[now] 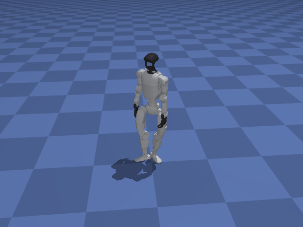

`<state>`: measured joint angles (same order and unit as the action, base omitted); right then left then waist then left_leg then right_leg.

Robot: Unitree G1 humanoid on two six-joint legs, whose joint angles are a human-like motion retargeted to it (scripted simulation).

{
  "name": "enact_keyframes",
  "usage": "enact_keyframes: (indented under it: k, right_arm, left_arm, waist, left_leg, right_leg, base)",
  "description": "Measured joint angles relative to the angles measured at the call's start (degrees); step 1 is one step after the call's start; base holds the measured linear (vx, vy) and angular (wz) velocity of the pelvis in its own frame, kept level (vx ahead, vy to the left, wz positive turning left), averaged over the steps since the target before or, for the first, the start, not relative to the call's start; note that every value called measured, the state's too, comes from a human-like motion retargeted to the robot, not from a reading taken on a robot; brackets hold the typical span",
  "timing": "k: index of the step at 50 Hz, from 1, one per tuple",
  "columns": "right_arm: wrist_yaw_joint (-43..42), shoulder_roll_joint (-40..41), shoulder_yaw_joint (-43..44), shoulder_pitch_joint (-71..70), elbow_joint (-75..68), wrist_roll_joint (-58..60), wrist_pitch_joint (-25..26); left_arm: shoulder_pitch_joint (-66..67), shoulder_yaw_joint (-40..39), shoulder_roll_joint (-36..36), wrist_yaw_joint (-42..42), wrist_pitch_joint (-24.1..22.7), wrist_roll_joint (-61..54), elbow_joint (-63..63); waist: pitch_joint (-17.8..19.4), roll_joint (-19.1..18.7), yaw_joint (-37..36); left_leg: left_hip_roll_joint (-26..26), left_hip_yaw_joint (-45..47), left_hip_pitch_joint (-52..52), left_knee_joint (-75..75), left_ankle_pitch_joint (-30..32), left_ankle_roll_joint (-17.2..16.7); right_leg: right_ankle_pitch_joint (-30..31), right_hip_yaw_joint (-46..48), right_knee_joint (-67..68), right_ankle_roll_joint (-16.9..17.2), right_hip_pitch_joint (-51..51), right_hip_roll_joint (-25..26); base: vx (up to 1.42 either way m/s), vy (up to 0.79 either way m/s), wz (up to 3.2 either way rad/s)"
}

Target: In place motions

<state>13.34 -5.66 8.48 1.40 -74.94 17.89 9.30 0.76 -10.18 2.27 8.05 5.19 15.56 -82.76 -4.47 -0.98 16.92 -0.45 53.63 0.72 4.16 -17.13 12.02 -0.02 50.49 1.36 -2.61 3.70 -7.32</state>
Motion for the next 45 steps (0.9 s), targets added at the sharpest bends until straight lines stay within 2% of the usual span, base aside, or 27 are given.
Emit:
enact_keyframes:
  k: [8,12,15,16,20,22,25,29,32,35,38,40,42,45]
  right_arm:
    - [0.6,-0.4,-0.8,-0.7,3.0,-1.4,-1.4]
    - [0.9,-0.7,-1.2,-0.3,1.6,-1.4,-1.2]
    - [1.0,-0.6,-1.9,0.2,0.7,-0.9,-1.1]
    - [0.9,-0.4,-2.2,0.2,0.3,-0.9,-1.1]
    - [1.2,0.7,-2.5,0.7,-1.3,-1.3,-1.5]
    - [1.4,1.0,-2.5,0.9,-2.1,-1.2,-1.8]
    - [1.8,1.0,-2.3,1.6,-3.7,-0.1,-2.3]
    - [2.4,-0.3,-1.7,2.6,-5.9,2.3,-2.3]
    - [2.0,-1.5,-0.7,2.8,-7.0,4.4,-1.8]
    - [0.4,-2.5,0.7,3.0,-6.6,5.3,-1.5]
    - [-1.3,-3.4,1.8,3.2,-5.9,3.7,-1.8]
    - [-1.7,-3.7,2.5,2.9,-5.4,1.9,-2.1]
    - [-1.5,-3.7,3.0,2.5,-4.9,0.7,-2.1]
    - [-1.7,-3.4,3.5,1.7,-3.8,-0.4,-2.2]
  left_arm:
    - [1.9,-2.3,1.6,-1.2,0.5,0.7,-2.3]
    - [2.9,-2.9,2.2,-1.6,0.4,1.6,-2.8]
    - [3.9,-3.5,2.5,-1.8,0.4,1.5,-2.9]
    - [3.9,-3.7,2.8,-1.7,0.5,1.4,-2.9]
    - [3.5,-3.5,4.2,-1.4,0.7,1.7,-2.7]
    - [2.8,-3.0,4.8,-1.3,0.7,2.0,-2.3]
    - [1.1,-1.8,5.5,-0.9,0.4,2.7,-1.4]
    - [-1.1,-0.1,5.2,-0.6,-0.1,3.1,-0.4]
    - [-1.7,0.8,4.2,-0.6,-0.7,1.8,0.2]
    - [-1.3,0.3,3.3,-1.0,-1.0,0.3,-0.4]
    - [-0.1,-1.4,2.9,-1.5,-0.9,-0.1,-1.9]
    - [0.6,-2.3,3.0,-1.8,-0.7,-0.1,-2.8]
    - [1.0,-3.3,3.3,-2.4,-0.5,-0.2,-3.8]
    - [1.7,-4.9,3.6,-3.3,0.0,-0.9,-5.5]
  waist:
    - [0.6,0.8,-2.9]
    - [0.7,0.6,-4.5]
    - [1.5,0.8,-4.6]
    - [1.9,1.1,-4.0]
    - [3.6,2.2,1.3]
    - [3.9,2.3,3.6]
    - [3.7,2.4,4.8]
    - [4.7,4.7,-3.0]
    - [6.1,5.5,-8.2]
    - [6.4,4.9,-9.5]
    - [5.2,4.0,-8.6]
    - [4.6,3.5,-8.0]
    - [4.3,3.3,-7.0]
    - [3.2,3.6,-5.8]
  left_leg:
    - [-1.3,-7.9,-2.2,0.4,-0.5,2.4]
    - [-1.5,-13.5,-3.8,0.9,-1.1,3.0]
    - [-1.2,-18.1,-4.4,2.0,-1.5,3.0]
    - [-1.2,-20.2,-4.8,2.6,-1.5,3.0]
    - [-1.9,-32.2,-8.5,6.5,-0.1,3.0]
    - [-2.5,-37.6,-11.6,8.7,1.2,3.0]
    - [-4.8,-45.2,-16.0,10.6,4.2,3.0]
    - [-8.3,-47.2,-16.2,8.7,7.4,3.0]
    - [-10.6,-48.0,-16.4,7.6,7.5,3.0]
    - [-11.7,-47.8,-16.3,5.8,5.8,3.0]
    - [-10.7,-42.1,-16.7,4.0,1.9,2.4]
    - [-8.5,-35.5,-16.7,3.2,-1.2,0.3]
    - [-6.0,-27.9,-16.1,3.0,-4.0,-2.8]
    - [-1.0,-11.9,-14.3,3.3,-5.5,-9.8]
  right_leg:
    - [-2.4,7.9,0.4,0.8,-3.7,-1.5]
    - [-5.1,6.2,2.8,0.3,-3.6,-1.8]
    - [-5.9,-5.4,5.6,0.6,-1.3,-1.0]
    - [-5.8,-12.6,6.5,0.7,0.3,0.3]
    - [-0.1,-45.9,8.1,2.2,5.8,9.4]
    - [1.6,-52.8,8.4,2.3,6.7,11.7]
    - [-0.1,-47.4,8.6,1.7,6.7,10.4]
    - [-2.3,-37.5,7.8,1.1,4.1,5.8]
    - [-3.4,-30.1,7.5,2.1,1.8,2.7]
    - [-4.5,-22.4,7.0,3.4,-0.4,0.4]
    - [-5.2,-13.8,5.9,4.9,-2.4,-1.2]
    - [-5.3,-8.1,4.9,5.7,-3.9,-1.5]
    - [-5.3,-3.0,3.8,6.3,-5.2,-1.5]
    - [-5.1,5.2,1.8,7.4,-7.2,-1.7]
  base:
    - [-0.21,0.04,1.04]
    - [-0.25,0.03,1.14]
    - [-0.23,-0.04,1.45]
    - [-0.23,-0.11,1.97]
    - [-0.19,-0.19,3.23]
    - [-0.23,-0.12,3.46]
    - [-0.23,-0.07,3.4]
    - [-0.23,0.01,2.18]
    - [-0.25,0.05,2.28]
    - [-0.24,0.01,2.66]
    - [-0.19,0.01,2.69]
    - [-0.18,-0.05,2.49]
    - [-0.24,-0.06,2.41]
    - [-0.19,-0.06,2.32]
